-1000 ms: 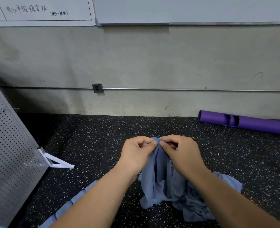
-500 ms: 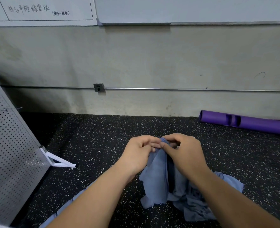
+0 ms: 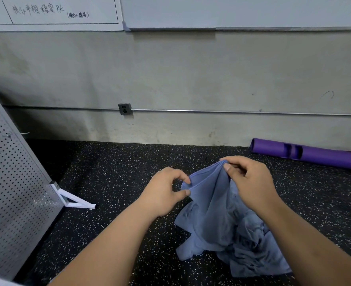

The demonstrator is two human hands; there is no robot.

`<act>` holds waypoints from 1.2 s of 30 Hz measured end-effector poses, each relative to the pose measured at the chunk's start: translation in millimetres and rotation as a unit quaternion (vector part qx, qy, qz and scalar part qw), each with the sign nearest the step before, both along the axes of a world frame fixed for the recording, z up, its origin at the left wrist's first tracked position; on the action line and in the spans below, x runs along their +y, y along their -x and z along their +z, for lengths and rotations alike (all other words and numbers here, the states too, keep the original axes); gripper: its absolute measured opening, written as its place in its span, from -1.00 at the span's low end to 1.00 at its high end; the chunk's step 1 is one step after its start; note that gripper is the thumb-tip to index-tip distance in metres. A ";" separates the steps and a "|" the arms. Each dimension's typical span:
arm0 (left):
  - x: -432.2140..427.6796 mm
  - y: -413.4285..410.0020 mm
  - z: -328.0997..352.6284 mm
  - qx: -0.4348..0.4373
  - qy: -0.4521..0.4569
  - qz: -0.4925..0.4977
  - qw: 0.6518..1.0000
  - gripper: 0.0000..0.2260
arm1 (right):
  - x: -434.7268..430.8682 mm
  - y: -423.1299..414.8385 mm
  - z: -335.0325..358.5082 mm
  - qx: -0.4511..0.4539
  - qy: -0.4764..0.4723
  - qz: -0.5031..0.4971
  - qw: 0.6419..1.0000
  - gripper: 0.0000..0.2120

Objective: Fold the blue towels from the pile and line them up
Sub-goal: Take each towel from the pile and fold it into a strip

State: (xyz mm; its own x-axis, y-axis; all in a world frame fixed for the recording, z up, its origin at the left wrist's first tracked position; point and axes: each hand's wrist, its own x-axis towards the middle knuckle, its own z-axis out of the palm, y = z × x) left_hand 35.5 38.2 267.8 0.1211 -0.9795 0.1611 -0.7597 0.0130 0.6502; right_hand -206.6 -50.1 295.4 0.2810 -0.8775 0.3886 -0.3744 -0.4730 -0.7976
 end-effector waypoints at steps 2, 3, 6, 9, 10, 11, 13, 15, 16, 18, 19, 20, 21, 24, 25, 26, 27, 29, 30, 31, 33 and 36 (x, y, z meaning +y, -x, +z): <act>-1.6 -2.6 -5.0 -0.031 -0.013 -0.013 0.999 -0.82 | -2.6 3.1 1.4 -0.009 -0.006 0.002 1.000 -0.77; -2.1 -3.1 -7.3 -0.043 -0.020 -0.013 0.999 -0.83 | -3.5 4.6 2.3 -0.019 -0.011 0.005 1.000 -0.77; -3.4 -4.6 -9.8 -0.027 -0.028 -0.006 0.999 -0.92 | -4.1 9.9 4.1 -0.049 -0.017 0.030 0.998 -0.75; -3.2 -8.0 -4.8 -0.001 0.012 -0.004 1.000 -0.88 | -7.6 17.7 4.4 -0.037 -0.020 0.052 0.998 -0.72; -3.1 -10.2 -1.8 0.009 0.035 -0.001 0.999 -0.90 | -9.9 20.6 3.3 -0.018 -0.014 0.049 0.999 -0.71; -2.6 -12.3 1.5 0.023 0.058 0.006 0.998 -0.91 | -12.3 23.0 1.9 0.004 -0.008 0.042 0.999 -0.72; -1.8 -15.9 6.3 0.053 0.095 0.017 0.994 -0.92 | -15.9 26.9 -0.5 0.036 -0.009 0.030 0.999 -0.74; -1.1 -16.9 8.2 0.067 0.106 0.021 0.992 -0.92 | -17.8 29.5 -3.5 0.052 -0.016 0.030 0.998 -0.76; -0.7 -16.9 8.1 0.069 0.106 0.022 0.992 -0.92 | -18.9 30.5 -4.7 0.059 -0.016 0.030 0.998 -0.76; -0.3 -17.2 7.9 0.074 0.102 0.021 0.992 -0.93 | -20.5 31.7 -6.7 0.067 -0.015 0.028 0.997 -0.78; -0.6 -17.9 7.7 0.078 0.101 0.020 0.992 -0.93 | -21.3 32.0 -7.5 0.067 -0.017 0.028 0.997 -0.80; -0.8 -18.7 7.6 0.082 0.102 0.021 0.991 -0.93 | -21.9 32.2 -8.4 0.065 -0.019 0.029 0.997 -0.81; -0.9 -19.2 7.5 0.082 0.103 0.022 0.991 -0.93 | -22.5 32.0 -8.8 0.062 -0.023 0.031 0.997 -0.82; 0.0 -19.5 8.0 0.068 0.107 0.032 0.991 -0.92 | -22.9 31.1 -11.3 0.069 -0.037 0.044 0.996 -0.81; 0.6 -19.8 8.1 0.061 0.107 0.034 0.992 -0.91 | -22.7 30.5 -12.3 0.079 -0.034 0.045 0.995 -0.81; 1.3 -20.2 8.1 0.051 0.106 0.034 0.992 -0.90 | -22.2 30.2 -13.4 0.092 -0.026 0.045 0.994 -0.80; 1.8 -20.6 8.1 0.039 0.105 0.033 0.993 -0.89 | -22.1 29.8 -14.7 0.104 -0.018 0.044 0.993 -0.80; 1.8 -22.1 6.8 0.004 0.107 0.029 0.994 -0.88 | -22.7 29.1 -16.4 0.116 -0.006 0.040 0.992 -0.77; 2.0 -22.3 6.3 -0.010 0.109 0.028 0.994 -0.88 | -23.1 28.4 -17.3 0.117 -0.004 0.038 0.992 -0.75; 2.1 -22.1 6.3 -0.020 0.111 0.029 0.993 -0.89 | -23.2 27.4 -17.4 0.117 -0.001 0.038 0.992 -0.74; 2.1 -21.5 6.9 -0.029 0.120 0.036 0.992 -0.90 | -21.5 24.4 -14.1 0.102 0.016 0.031 0.994 -0.70; 1.3 -20.1 9.3 -0.031 0.145 0.048 0.988 -0.92 | -20.7 22.5 -11.4 0.090 0.062 -0.002 0.994 -0.70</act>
